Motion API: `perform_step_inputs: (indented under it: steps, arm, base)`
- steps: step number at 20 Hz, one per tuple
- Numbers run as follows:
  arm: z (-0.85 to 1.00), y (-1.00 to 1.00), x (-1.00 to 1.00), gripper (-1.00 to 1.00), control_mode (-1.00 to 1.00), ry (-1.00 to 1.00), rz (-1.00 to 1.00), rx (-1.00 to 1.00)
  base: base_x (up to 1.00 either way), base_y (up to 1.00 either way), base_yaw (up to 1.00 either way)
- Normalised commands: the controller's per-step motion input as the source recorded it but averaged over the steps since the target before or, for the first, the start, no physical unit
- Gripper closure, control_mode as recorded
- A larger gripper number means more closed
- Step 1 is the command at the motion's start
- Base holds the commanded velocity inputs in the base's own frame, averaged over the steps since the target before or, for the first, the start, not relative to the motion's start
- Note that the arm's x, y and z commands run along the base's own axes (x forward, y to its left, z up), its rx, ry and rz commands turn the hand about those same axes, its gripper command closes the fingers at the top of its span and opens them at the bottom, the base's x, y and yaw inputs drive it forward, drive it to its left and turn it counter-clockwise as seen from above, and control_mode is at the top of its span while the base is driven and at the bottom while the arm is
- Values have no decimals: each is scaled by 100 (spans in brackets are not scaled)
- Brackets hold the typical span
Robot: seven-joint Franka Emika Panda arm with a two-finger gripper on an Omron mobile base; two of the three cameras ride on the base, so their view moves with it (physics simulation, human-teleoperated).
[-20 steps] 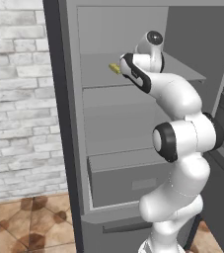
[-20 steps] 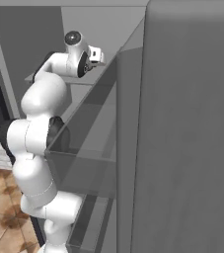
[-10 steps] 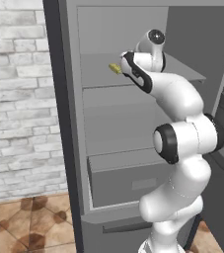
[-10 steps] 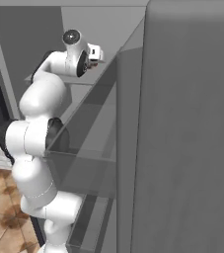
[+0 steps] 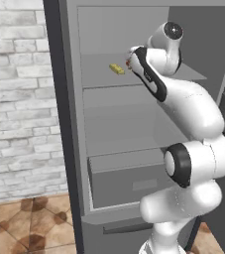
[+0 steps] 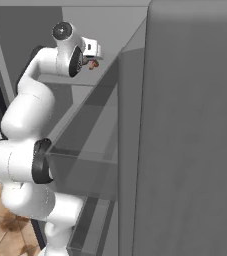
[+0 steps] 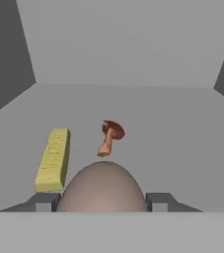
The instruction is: Pick the egg and butter from the fridge and place them by the bowl for mixing.
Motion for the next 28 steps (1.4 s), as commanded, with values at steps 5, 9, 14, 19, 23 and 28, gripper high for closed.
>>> perform_step_inputs:
  steps: [5,9,14,19,23,28]
  arm:
    - [11,-38,-100,100,-100,-12,0,1]
    - [0,-26,-100,100,-100,-1,0,0]
    - [-5,-10,-100,100,-100,8,0,0]
    - [-20,-1,-100,100,-100,17,2,-1]
    - [-38,0,-100,100,-100,22,3,-7]
    - [-56,2,-100,100,-100,17,2,-9]
  base:
    - [0,0,0]
    - [0,0,0]
    - [0,0,0]
    - [0,0,0]
    - [0,0,0]
    - [0,0,0]
